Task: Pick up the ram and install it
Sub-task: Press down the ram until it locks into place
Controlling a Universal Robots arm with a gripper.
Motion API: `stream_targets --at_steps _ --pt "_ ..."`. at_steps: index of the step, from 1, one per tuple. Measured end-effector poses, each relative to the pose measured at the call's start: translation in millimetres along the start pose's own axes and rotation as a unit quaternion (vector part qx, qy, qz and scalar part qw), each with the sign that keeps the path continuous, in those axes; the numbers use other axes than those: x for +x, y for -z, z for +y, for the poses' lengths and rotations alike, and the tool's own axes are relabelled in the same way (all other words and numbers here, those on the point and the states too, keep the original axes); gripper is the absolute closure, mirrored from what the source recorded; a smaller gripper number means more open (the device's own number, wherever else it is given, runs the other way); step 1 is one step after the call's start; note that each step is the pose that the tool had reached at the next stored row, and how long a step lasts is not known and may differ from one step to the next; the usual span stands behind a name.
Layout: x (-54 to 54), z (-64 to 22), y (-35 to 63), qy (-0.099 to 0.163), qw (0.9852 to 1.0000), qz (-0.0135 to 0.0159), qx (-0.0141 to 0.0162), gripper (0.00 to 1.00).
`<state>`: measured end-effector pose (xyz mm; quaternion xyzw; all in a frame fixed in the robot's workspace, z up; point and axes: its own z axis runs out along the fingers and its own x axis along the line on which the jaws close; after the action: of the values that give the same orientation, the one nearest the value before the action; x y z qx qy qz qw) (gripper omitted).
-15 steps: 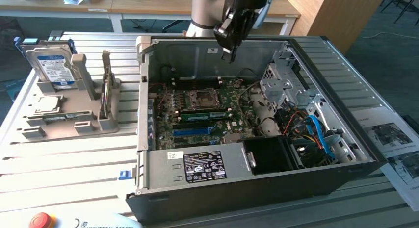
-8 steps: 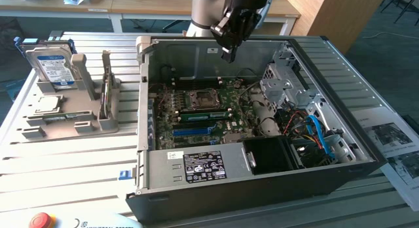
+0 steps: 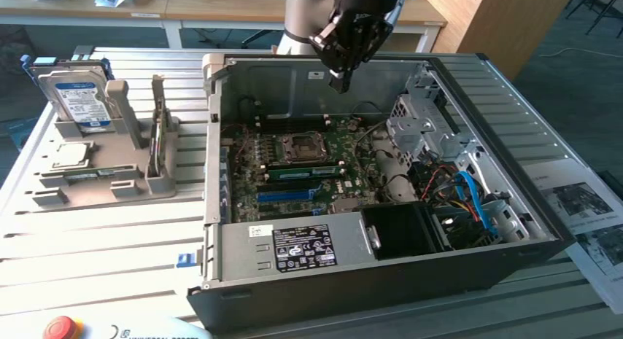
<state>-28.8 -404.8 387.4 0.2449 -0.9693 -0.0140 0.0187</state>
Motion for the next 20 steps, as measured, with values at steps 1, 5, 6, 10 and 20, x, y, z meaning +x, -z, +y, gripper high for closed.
stream_targets --at_steps 1,5,6,10,20 --pt "0.0 0.0 -0.1 -0.009 1.0000 -0.0003 -0.0003 0.90" --pt "0.0 0.0 -0.2 -0.045 0.9990 -0.0016 -0.0014 0.90" --pt "0.0 0.0 -0.3 -0.055 0.9985 -0.0020 -0.0016 0.90" --pt "0.0 0.0 -0.4 -0.090 0.9959 -0.0033 -0.0027 0.90" --pt "0.0 0.0 -0.8 -0.180 0.9835 -0.0065 -0.0053 0.90"
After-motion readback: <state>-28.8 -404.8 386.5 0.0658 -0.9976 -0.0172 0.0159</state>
